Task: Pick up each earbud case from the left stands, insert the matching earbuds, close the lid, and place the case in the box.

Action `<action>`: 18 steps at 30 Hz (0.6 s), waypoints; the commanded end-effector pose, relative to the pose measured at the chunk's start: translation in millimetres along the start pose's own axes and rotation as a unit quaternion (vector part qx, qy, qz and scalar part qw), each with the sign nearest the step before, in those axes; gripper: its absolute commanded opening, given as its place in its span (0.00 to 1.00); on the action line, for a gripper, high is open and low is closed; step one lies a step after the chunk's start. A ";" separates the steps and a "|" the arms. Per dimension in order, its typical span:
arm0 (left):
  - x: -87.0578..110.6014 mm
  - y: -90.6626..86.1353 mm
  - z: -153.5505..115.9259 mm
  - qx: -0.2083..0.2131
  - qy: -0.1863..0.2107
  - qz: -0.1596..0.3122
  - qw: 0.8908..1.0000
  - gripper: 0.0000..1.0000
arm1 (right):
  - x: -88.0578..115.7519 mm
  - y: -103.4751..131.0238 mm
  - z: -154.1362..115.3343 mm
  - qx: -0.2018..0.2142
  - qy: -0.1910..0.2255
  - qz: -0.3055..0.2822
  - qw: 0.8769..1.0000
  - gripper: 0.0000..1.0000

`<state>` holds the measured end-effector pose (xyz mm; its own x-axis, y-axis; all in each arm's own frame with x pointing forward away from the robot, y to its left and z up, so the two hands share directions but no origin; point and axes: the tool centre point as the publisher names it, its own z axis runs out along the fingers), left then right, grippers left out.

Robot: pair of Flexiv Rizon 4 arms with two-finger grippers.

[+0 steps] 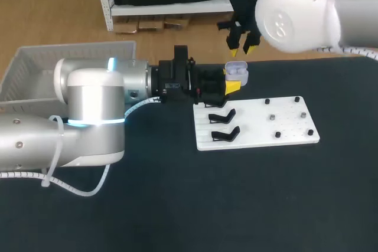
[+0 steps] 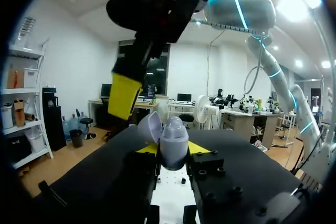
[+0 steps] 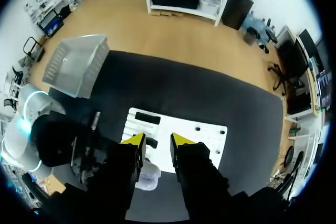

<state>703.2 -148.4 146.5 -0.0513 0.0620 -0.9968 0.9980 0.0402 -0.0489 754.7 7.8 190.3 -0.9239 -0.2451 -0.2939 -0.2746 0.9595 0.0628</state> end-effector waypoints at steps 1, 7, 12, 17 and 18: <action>1.4 -0.9 0.1 -0.003 -0.004 0.002 1.000 0.00 | -0.6 -0.4 4.3 0.000 0.011 0.002 1.000 0.29; 1.4 -0.9 0.1 -0.003 -0.004 0.002 1.000 0.00 | 17.9 -2.5 2.7 0.000 0.023 0.009 1.000 0.29; 1.4 -0.9 0.1 -0.003 -0.004 0.002 1.000 0.00 | 31.1 -0.3 -1.4 -0.006 0.027 0.015 0.999 0.29; 1.4 -0.9 0.1 -0.003 -0.004 0.002 1.000 0.00 | 37.5 4.0 -1.4 -0.015 0.029 0.020 0.999 0.29; 1.4 -0.9 0.1 -0.003 -0.004 0.002 1.000 0.00 | 37.6 4.1 -1.3 -0.016 0.029 0.022 0.999 0.29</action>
<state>703.1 -148.5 146.5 -0.0514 0.0621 -0.9967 0.9980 0.0402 -0.0490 724.7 5.3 181.7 -0.9513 -0.2165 -0.2195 -0.2433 0.9644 0.1031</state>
